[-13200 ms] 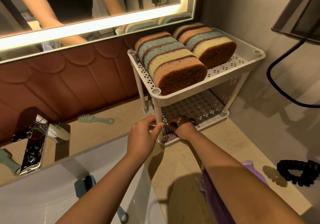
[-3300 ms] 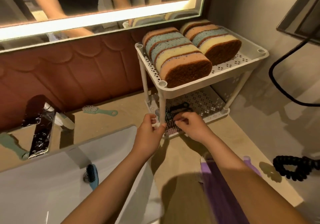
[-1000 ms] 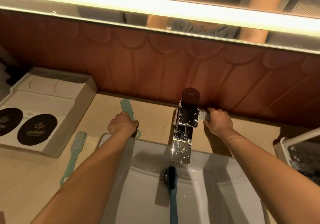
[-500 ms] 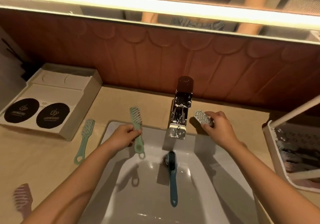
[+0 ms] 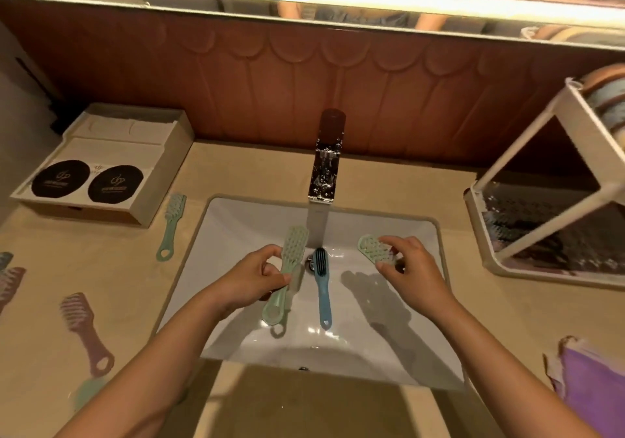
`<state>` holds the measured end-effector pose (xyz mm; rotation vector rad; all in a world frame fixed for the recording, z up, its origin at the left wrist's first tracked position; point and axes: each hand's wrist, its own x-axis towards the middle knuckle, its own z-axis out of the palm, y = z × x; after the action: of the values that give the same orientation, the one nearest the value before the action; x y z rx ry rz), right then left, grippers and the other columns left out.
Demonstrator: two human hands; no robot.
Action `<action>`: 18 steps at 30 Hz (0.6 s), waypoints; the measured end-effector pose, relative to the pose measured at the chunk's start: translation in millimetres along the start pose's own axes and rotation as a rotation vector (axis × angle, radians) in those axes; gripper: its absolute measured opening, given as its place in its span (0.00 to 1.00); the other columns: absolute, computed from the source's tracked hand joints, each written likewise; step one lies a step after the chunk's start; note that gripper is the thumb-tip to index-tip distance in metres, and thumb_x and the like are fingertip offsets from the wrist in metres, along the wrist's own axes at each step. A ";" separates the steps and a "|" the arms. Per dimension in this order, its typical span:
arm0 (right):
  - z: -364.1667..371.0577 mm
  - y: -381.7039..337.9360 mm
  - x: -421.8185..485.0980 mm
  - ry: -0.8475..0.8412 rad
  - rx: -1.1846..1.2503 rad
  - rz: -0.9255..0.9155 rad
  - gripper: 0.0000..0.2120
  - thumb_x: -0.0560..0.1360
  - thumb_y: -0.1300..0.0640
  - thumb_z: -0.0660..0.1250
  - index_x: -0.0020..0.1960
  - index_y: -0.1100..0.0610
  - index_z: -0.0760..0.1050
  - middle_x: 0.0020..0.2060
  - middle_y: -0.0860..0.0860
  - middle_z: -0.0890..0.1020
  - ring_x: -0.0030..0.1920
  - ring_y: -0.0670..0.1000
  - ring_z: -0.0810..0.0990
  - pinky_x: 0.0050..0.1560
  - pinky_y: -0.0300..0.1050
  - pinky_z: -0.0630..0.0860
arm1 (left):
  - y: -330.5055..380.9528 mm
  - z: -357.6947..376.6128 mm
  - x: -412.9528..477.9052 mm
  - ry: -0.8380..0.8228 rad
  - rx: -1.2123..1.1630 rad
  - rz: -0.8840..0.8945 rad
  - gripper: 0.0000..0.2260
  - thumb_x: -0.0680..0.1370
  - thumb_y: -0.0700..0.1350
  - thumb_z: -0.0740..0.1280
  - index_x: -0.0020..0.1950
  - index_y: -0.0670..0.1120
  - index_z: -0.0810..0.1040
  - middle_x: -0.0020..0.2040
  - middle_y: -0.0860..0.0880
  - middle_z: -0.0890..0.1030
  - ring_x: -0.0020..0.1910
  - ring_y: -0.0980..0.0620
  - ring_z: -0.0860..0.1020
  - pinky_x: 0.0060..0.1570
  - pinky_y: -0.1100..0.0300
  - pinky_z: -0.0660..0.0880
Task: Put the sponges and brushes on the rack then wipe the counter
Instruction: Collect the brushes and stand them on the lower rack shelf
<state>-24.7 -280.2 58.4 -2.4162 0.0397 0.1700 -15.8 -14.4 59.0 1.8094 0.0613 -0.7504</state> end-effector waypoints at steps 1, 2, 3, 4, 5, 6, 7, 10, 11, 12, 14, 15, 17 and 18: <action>-1.6 1.3 -6.3 0.008 0.025 -0.010 0.20 0.75 0.59 0.67 0.66 0.54 0.71 0.51 0.49 0.71 0.51 0.52 0.75 0.53 0.43 0.72 | 0.0 5.2 -3.3 -0.026 0.015 -0.006 0.09 0.77 0.38 0.65 0.56 0.45 0.73 0.31 0.48 0.77 0.31 0.55 0.76 0.35 0.62 0.73; -4.1 2.2 -12.1 0.013 0.049 -0.015 0.20 0.75 0.59 0.67 0.66 0.54 0.71 0.52 0.49 0.71 0.50 0.51 0.75 0.52 0.41 0.71 | 0.4 10.5 -6.0 -0.057 0.015 -0.014 0.08 0.77 0.39 0.65 0.55 0.46 0.73 0.31 0.48 0.76 0.32 0.54 0.76 0.35 0.62 0.73; -6.3 3.8 -18.6 0.017 0.074 -0.017 0.20 0.75 0.60 0.67 0.66 0.54 0.71 0.52 0.49 0.71 0.50 0.49 0.75 0.51 0.39 0.71 | 1.3 16.7 -8.9 -0.086 0.001 -0.025 0.07 0.77 0.39 0.65 0.55 0.46 0.73 0.31 0.49 0.76 0.33 0.53 0.75 0.35 0.62 0.73; -8.0 4.8 -22.4 0.020 0.094 -0.017 0.20 0.75 0.60 0.67 0.66 0.54 0.71 0.52 0.49 0.71 0.50 0.49 0.75 0.51 0.39 0.71 | 2.0 21.2 -10.1 -0.102 -0.026 -0.035 0.07 0.77 0.39 0.65 0.55 0.45 0.73 0.31 0.49 0.75 0.34 0.52 0.74 0.35 0.62 0.72; -10.8 8.0 -29.0 0.029 0.115 -0.013 0.20 0.75 0.60 0.67 0.66 0.54 0.72 0.52 0.49 0.72 0.50 0.49 0.75 0.51 0.38 0.71 | 3.9 28.8 -11.5 -0.116 -0.049 -0.039 0.07 0.78 0.39 0.65 0.55 0.44 0.73 0.31 0.49 0.74 0.35 0.51 0.73 0.35 0.62 0.72; -13.0 11.1 -34.3 0.038 0.131 -0.010 0.19 0.75 0.60 0.67 0.65 0.53 0.72 0.52 0.49 0.72 0.50 0.50 0.76 0.50 0.39 0.72 | 6.1 35.7 -12.3 -0.122 -0.067 -0.040 0.08 0.78 0.39 0.64 0.56 0.43 0.72 0.31 0.49 0.73 0.36 0.50 0.72 0.35 0.61 0.71; -15.4 14.5 -39.0 0.045 0.140 -0.009 0.19 0.75 0.60 0.67 0.65 0.53 0.72 0.53 0.49 0.72 0.50 0.50 0.76 0.50 0.40 0.72 | 8.9 42.5 -12.6 -0.129 -0.081 -0.039 0.08 0.78 0.39 0.63 0.57 0.43 0.72 0.32 0.49 0.74 0.36 0.50 0.73 0.36 0.60 0.71; -22.9 22.9 -49.1 0.064 0.150 0.002 0.18 0.75 0.59 0.67 0.64 0.53 0.73 0.53 0.50 0.73 0.51 0.51 0.77 0.52 0.43 0.75 | 18.1 61.7 -11.9 -0.168 -0.116 -0.039 0.09 0.79 0.38 0.62 0.59 0.43 0.71 0.35 0.49 0.80 0.39 0.50 0.80 0.38 0.60 0.75; -26.5 26.7 -52.1 0.074 0.160 0.016 0.18 0.75 0.59 0.67 0.64 0.53 0.73 0.53 0.50 0.73 0.51 0.51 0.77 0.52 0.43 0.75 | 22.1 69.1 -10.6 -0.187 -0.126 -0.038 0.10 0.79 0.37 0.62 0.60 0.43 0.71 0.38 0.48 0.81 0.42 0.50 0.82 0.39 0.60 0.76; -30.1 30.8 -54.3 0.091 0.170 0.029 0.18 0.75 0.59 0.67 0.64 0.53 0.73 0.53 0.50 0.73 0.51 0.51 0.77 0.52 0.43 0.75 | 25.9 76.6 -8.2 -0.201 -0.122 -0.030 0.11 0.79 0.37 0.62 0.60 0.44 0.71 0.41 0.48 0.81 0.45 0.51 0.83 0.41 0.60 0.75; -35.6 39.9 -57.0 0.130 0.186 0.059 0.17 0.75 0.59 0.67 0.64 0.53 0.73 0.53 0.49 0.73 0.51 0.50 0.76 0.52 0.42 0.73 | 33.3 90.7 -2.3 -0.209 -0.101 -0.004 0.10 0.78 0.36 0.62 0.58 0.45 0.72 0.46 0.48 0.81 0.47 0.53 0.83 0.46 0.56 0.72; -40.0 46.6 -59.1 0.153 0.193 0.083 0.17 0.75 0.58 0.67 0.63 0.54 0.74 0.52 0.49 0.73 0.51 0.50 0.75 0.51 0.41 0.72 | 38.2 100.1 2.3 -0.211 -0.110 0.002 0.09 0.78 0.35 0.62 0.57 0.45 0.73 0.46 0.47 0.81 0.45 0.54 0.83 0.47 0.54 0.74; -47.1 57.3 -61.9 0.184 0.197 0.120 0.17 0.74 0.58 0.68 0.62 0.54 0.75 0.52 0.50 0.74 0.50 0.48 0.74 0.50 0.39 0.70 | 47.2 114.6 10.5 -0.206 -0.179 -0.004 0.11 0.78 0.32 0.60 0.56 0.45 0.73 0.44 0.44 0.81 0.40 0.53 0.82 0.46 0.56 0.78; -51.7 63.9 -63.8 0.196 0.199 0.136 0.16 0.74 0.57 0.69 0.61 0.54 0.75 0.52 0.51 0.75 0.50 0.48 0.74 0.50 0.38 0.69 | 52.0 122.2 15.1 -0.210 -0.206 -0.009 0.13 0.78 0.30 0.60 0.55 0.47 0.74 0.43 0.44 0.80 0.39 0.52 0.81 0.45 0.57 0.79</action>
<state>-86.9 -363.4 63.5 -2.2237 0.2969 -0.0102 -39.3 -145.2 73.1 1.5284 0.0083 -0.9033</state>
